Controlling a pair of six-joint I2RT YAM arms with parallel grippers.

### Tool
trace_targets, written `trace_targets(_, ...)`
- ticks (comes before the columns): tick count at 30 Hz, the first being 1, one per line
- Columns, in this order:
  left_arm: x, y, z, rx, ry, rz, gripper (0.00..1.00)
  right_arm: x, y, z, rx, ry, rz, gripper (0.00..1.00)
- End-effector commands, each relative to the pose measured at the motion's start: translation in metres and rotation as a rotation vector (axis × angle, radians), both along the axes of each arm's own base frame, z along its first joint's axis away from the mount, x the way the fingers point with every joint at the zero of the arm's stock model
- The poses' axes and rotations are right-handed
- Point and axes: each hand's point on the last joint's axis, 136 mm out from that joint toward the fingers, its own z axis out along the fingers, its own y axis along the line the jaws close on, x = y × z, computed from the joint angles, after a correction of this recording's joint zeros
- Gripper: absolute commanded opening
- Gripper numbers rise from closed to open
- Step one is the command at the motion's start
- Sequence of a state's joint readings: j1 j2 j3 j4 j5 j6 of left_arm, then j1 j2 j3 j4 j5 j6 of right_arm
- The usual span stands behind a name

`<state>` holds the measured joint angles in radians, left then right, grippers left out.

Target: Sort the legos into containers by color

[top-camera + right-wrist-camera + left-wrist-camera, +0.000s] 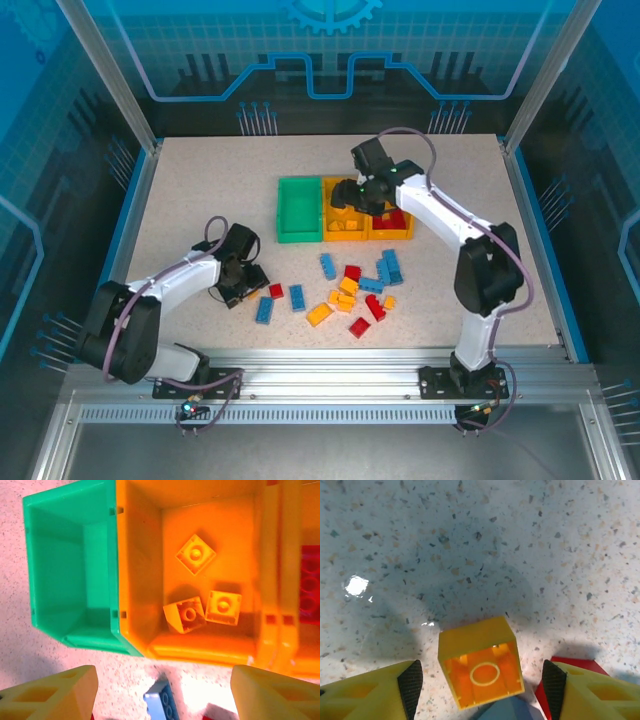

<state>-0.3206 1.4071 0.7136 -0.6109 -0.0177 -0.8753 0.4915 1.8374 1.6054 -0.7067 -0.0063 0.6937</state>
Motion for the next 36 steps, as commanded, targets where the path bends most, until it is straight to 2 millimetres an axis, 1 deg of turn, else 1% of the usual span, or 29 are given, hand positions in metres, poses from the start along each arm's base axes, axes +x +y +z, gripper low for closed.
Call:
trace_targets(1, -0.005, -0.001, -0.012, -0.011, 0.033, 0.006, 0.62, -0.015, -0.022, 0.006, -0.047, -0.02, -0.019, 0.72)
trace_targets(4, -0.004, -0.001, -0.017, -0.006, 0.04, 0.002, 0.5, -0.026, -0.042, 0.008, -0.067, -0.023, -0.047, 0.73)
trace_targets(6, -0.002, 0.0, -0.016, -0.002, 0.027, 0.005, 0.43, -0.034, -0.055, 0.007, -0.086, -0.027, -0.064, 0.73)
trace_targets(10, 0.012, -0.001, -0.002, 0.002, -0.035, -0.005, 0.33, -0.052, -0.083, 0.003, -0.141, -0.032, -0.092, 0.74)
trace_targets(13, 0.029, -0.004, 0.019, -0.003, -0.109, -0.025, 0.31, -0.065, -0.104, -0.006, -0.167, -0.029, -0.117, 0.74)
trace_targets(14, 0.038, -0.007, 0.03, -0.01, -0.142, -0.035, 0.31, -0.07, -0.112, -0.01, -0.18, -0.025, -0.13, 0.74)
trace_targets(16, 0.056, -0.014, 0.052, -0.02, -0.218, -0.063, 0.31, -0.08, -0.125, -0.019, -0.195, -0.018, -0.144, 0.75)
trace_targets(19, 0.087, -0.031, 0.093, -0.023, -0.344, -0.143, 0.32, -0.095, -0.14, -0.034, -0.206, 0.01, -0.16, 0.76)
trace_targets(21, 0.109, -0.05, 0.12, -0.039, -0.427, -0.216, 0.33, -0.104, -0.15, -0.043, -0.206, 0.038, -0.18, 0.76)
trace_targets(23, 0.129, -0.072, 0.14, -0.064, -0.483, -0.291, 0.33, -0.113, -0.155, -0.051, -0.202, 0.057, -0.192, 0.76)
trace_targets(24, 0.138, -0.086, 0.146, -0.091, -0.505, -0.338, 0.33, -0.117, -0.155, -0.054, -0.192, 0.062, -0.191, 0.76)
trace_targets(25, 0.145, -0.099, 0.147, -0.117, -0.51, -0.379, 0.33, -0.119, -0.153, -0.056, -0.178, 0.063, -0.183, 0.76)
trace_targets(26, 0.155, -0.116, 0.155, -0.148, -0.534, -0.427, 0.32, -0.123, -0.151, -0.058, -0.161, 0.064, -0.168, 0.76)
trace_targets(27, 0.162, -0.131, 0.159, -0.169, -0.547, -0.474, 0.32, -0.124, -0.148, -0.056, -0.148, 0.059, -0.156, 0.75)
trace_targets(28, 0.168, -0.142, 0.16, -0.174, -0.55, -0.506, 0.32, -0.132, -0.149, -0.065, -0.153, 0.081, -0.148, 0.75)
trace_targets(30, 0.181, -0.167, 0.162, -0.191, -0.56, -0.571, 0.32, -0.142, -0.148, -0.071, -0.156, 0.1, -0.132, 0.75)
trace_targets(33, 0.197, -0.197, 0.162, -0.24, -0.567, -0.631, 0.32, -0.157, -0.15, -0.082, -0.164, 0.139, -0.131, 0.74)
trace_targets(36, 0.21, -0.218, 0.157, -0.266, -0.553, -0.652, 0.32, -0.168, -0.148, -0.091, -0.155, 0.163, -0.135, 0.74)
